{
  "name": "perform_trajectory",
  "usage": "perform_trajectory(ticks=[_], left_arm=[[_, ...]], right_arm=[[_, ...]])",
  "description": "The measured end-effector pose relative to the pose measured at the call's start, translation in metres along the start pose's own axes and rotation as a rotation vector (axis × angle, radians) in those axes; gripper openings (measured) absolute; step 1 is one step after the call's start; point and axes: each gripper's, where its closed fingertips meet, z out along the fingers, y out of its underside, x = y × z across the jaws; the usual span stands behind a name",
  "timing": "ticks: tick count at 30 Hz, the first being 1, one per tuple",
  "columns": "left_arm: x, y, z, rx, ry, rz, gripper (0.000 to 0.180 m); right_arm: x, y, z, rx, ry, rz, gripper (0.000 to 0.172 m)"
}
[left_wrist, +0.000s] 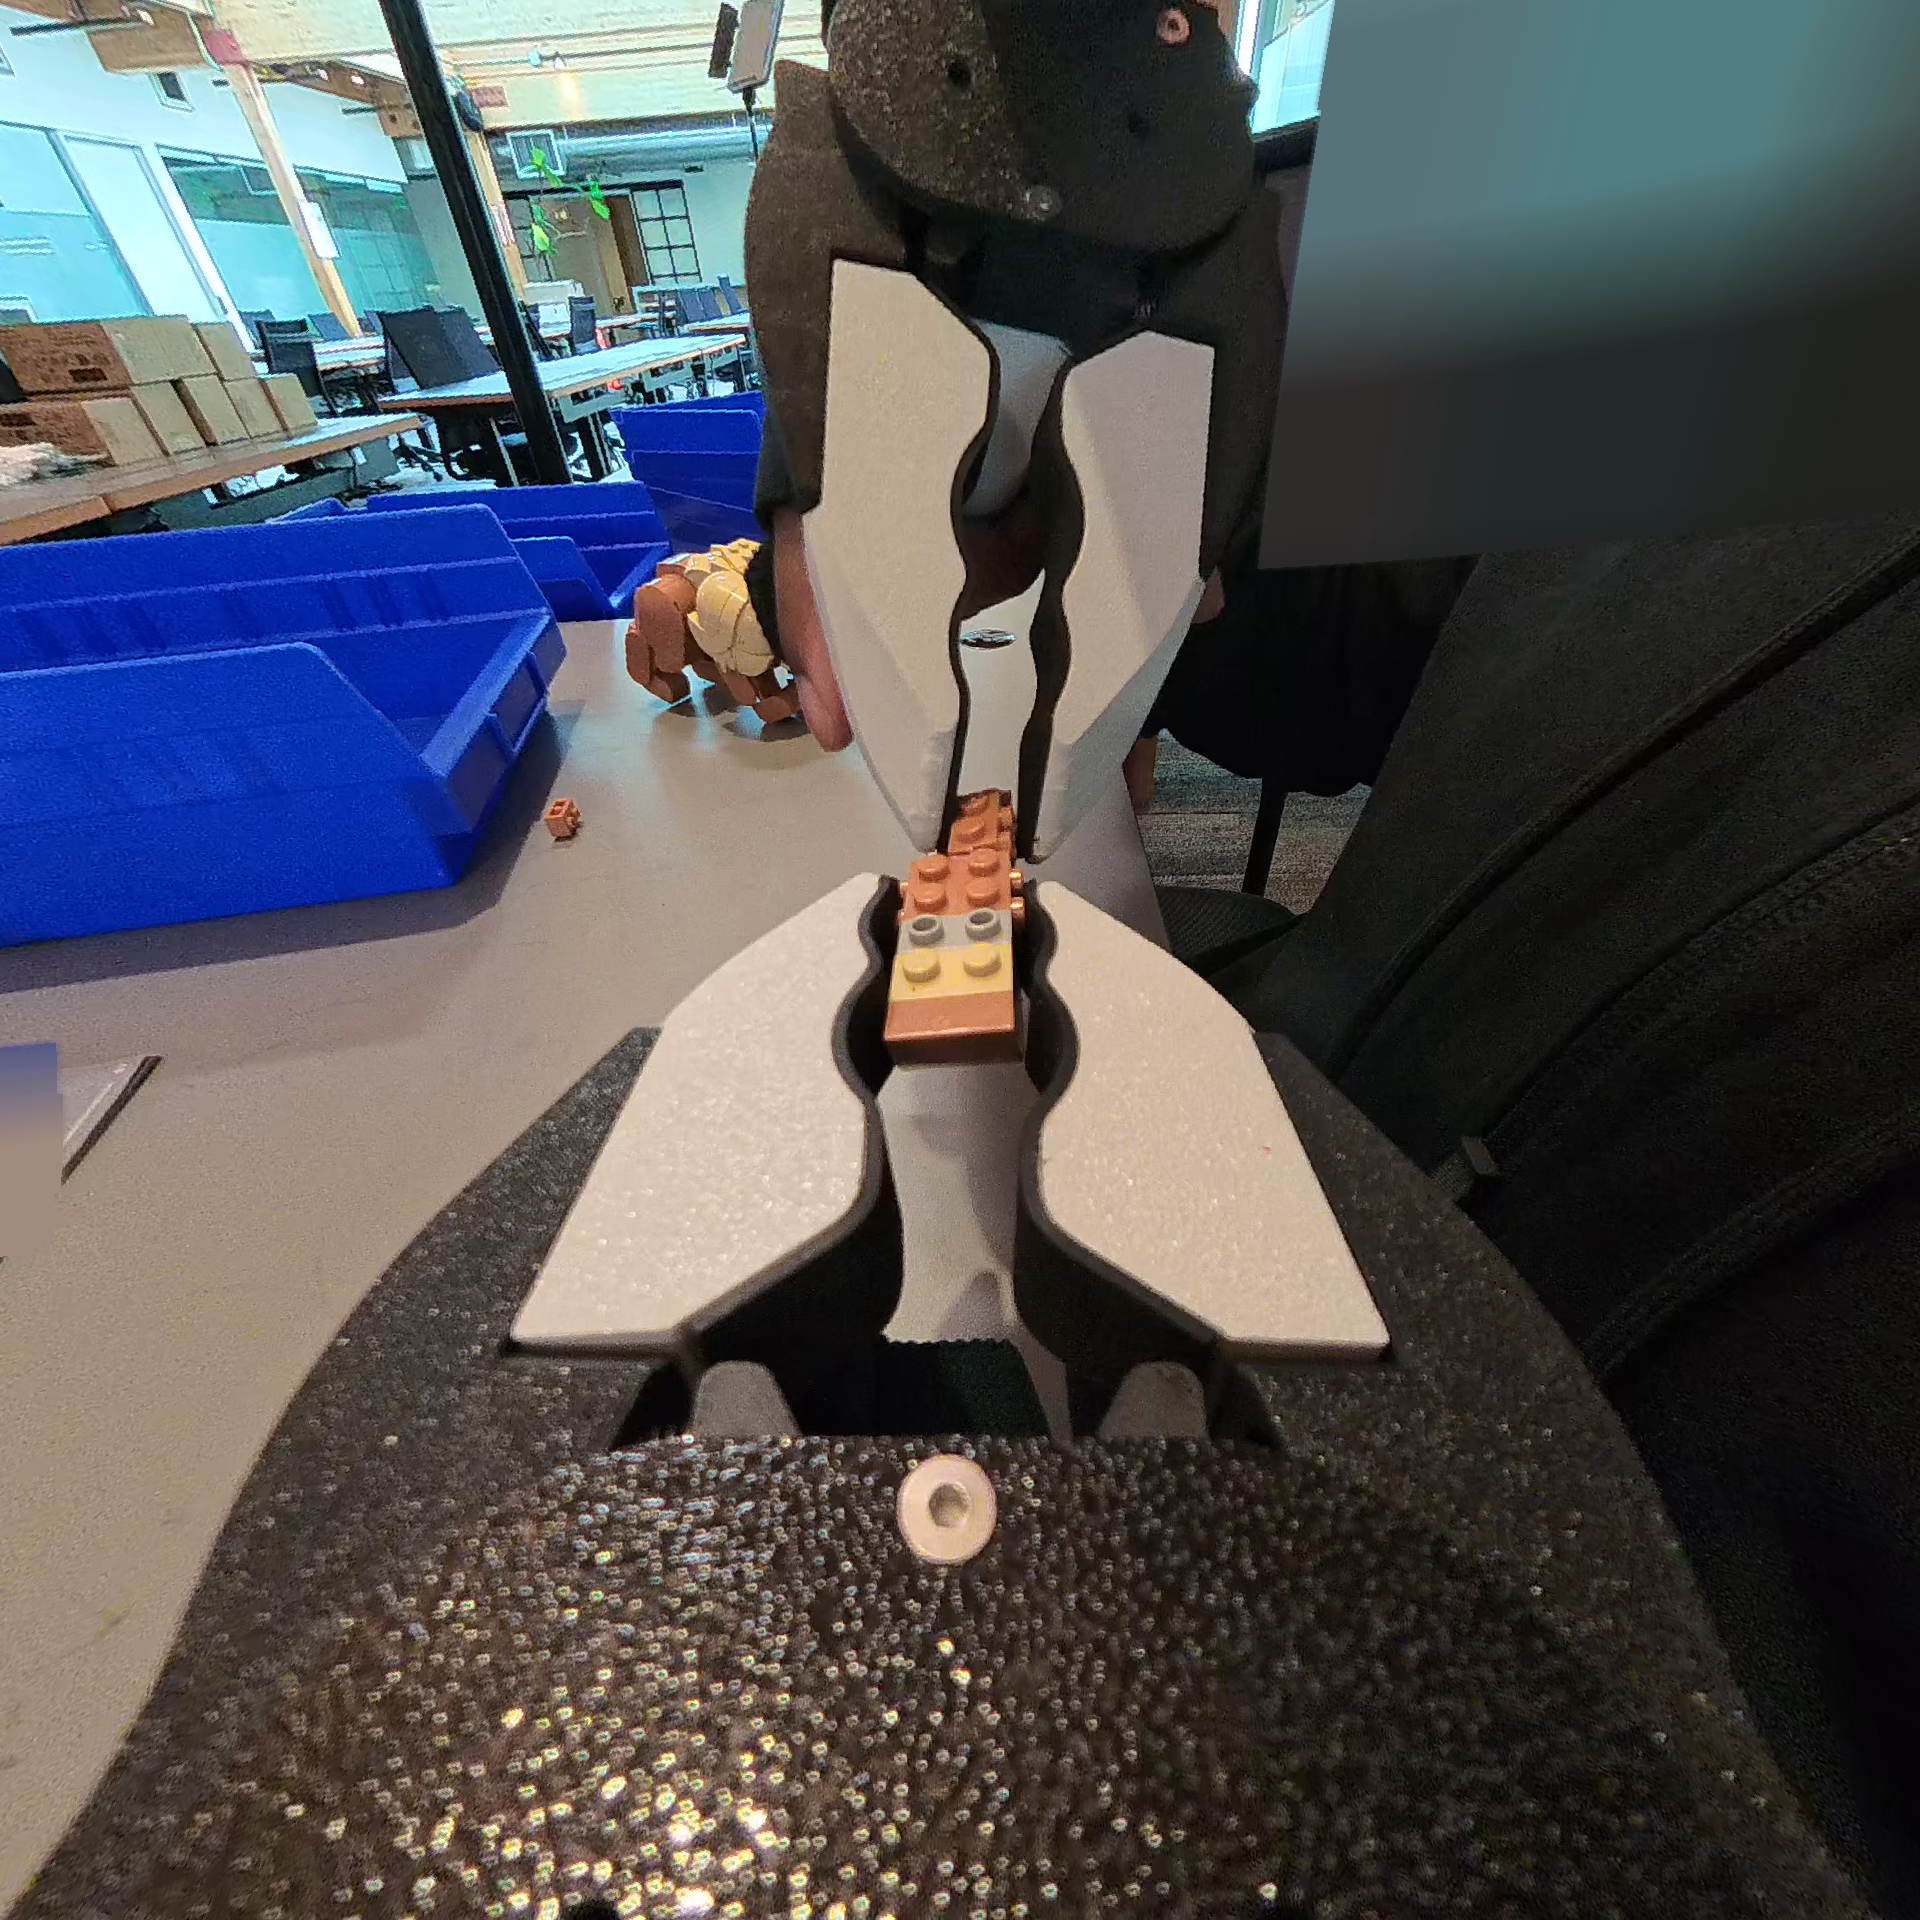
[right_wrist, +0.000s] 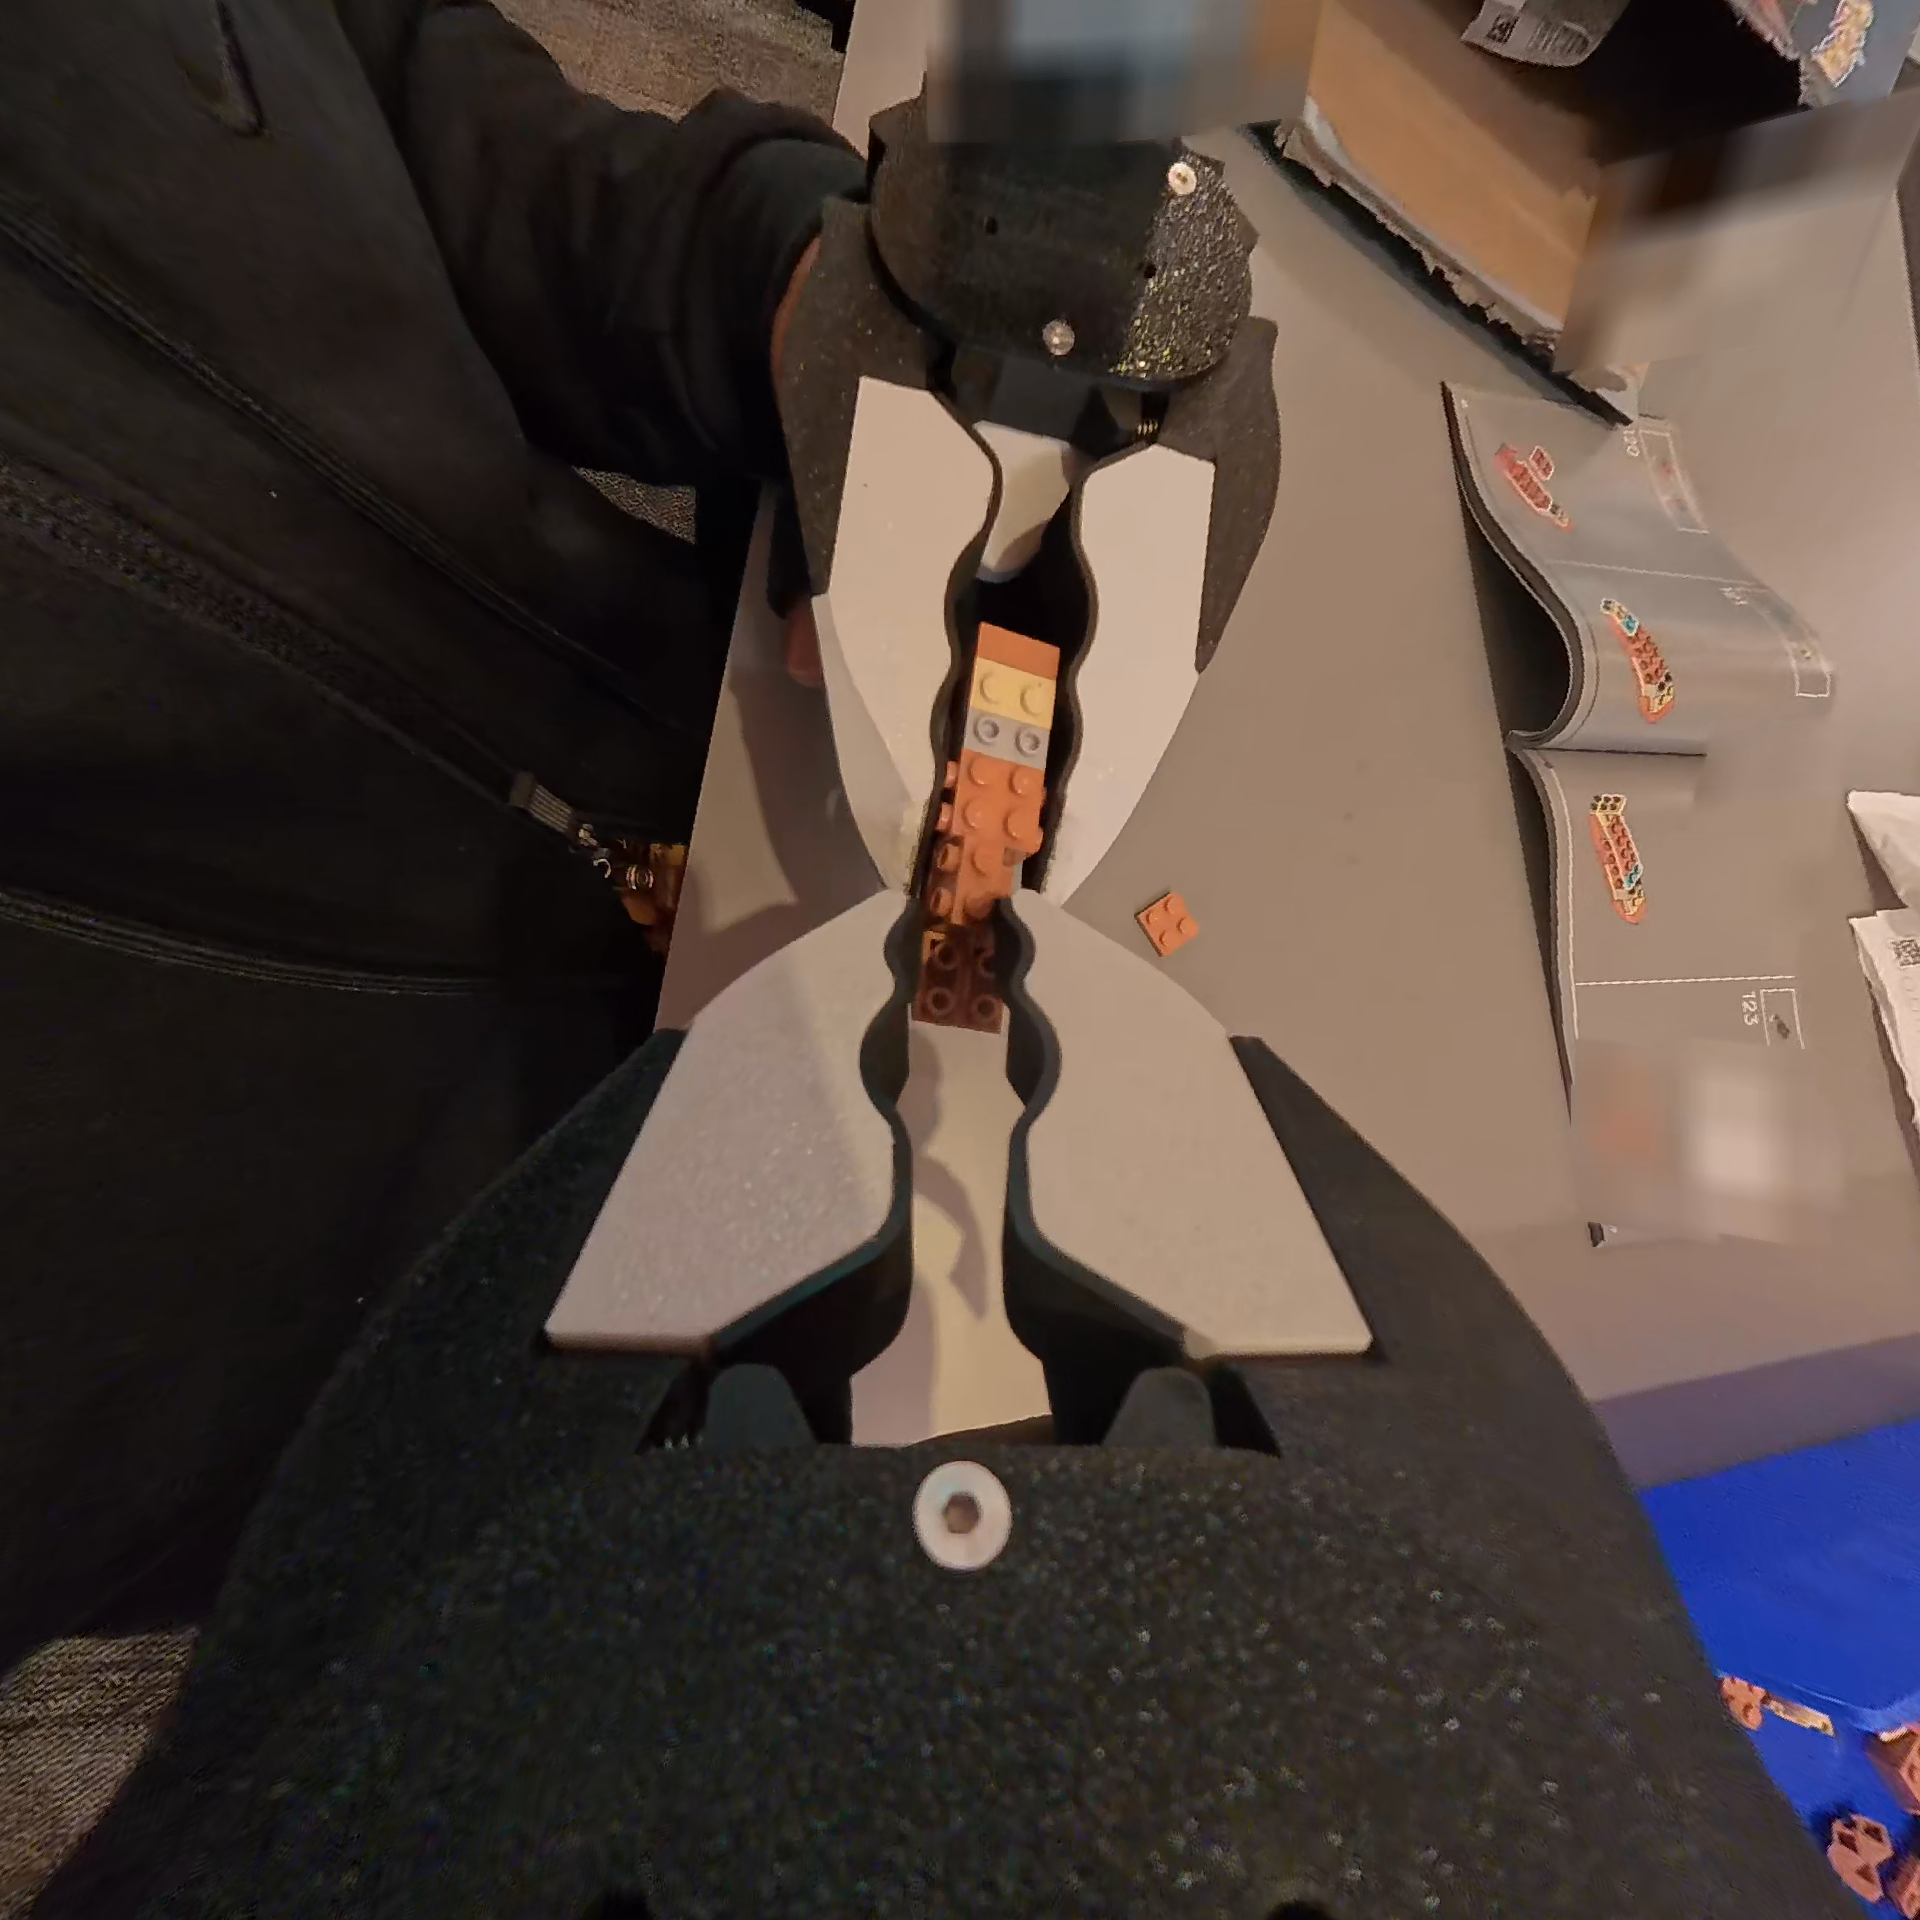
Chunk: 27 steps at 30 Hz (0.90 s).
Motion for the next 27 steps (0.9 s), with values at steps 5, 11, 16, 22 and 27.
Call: perform_trajectory(ticks=[5, 11, 16, 22, 27], left_arm=[[-0.0007, -0.0009, -0.0004, 0.006, -0.002, -0.006, 0.021], [-0.0009, -0.0019, -0.0007, 0.013, -0.002, -0.009, 0.021], [-0.0012, -0.0022, -0.0009, 0.016, -0.002, -0.013, 0.021], [-0.0025, -0.0024, -0.0013, 0.017, -0.009, -0.015, 0.021], [-0.0017, -0.0024, -0.0011, 0.017, -0.004, -0.013, 0.021]], right_arm=[[-0.0008, 0.0012, 0.0011, 0.009, 0.014, -0.036, 0.019], [-0.0020, 0.0007, 0.0003, 0.022, 0.034, -0.075, 0.022], [-0.0013, -0.0003, 0.0011, 0.010, 0.058, -0.115, 0.022], [-0.0014, -0.0030, 0.0015, 0.015, 0.063, -0.127, 0.021], [0.0005, -0.0012, 0.0030, 0.001, 0.073, -0.132, 0.021]])
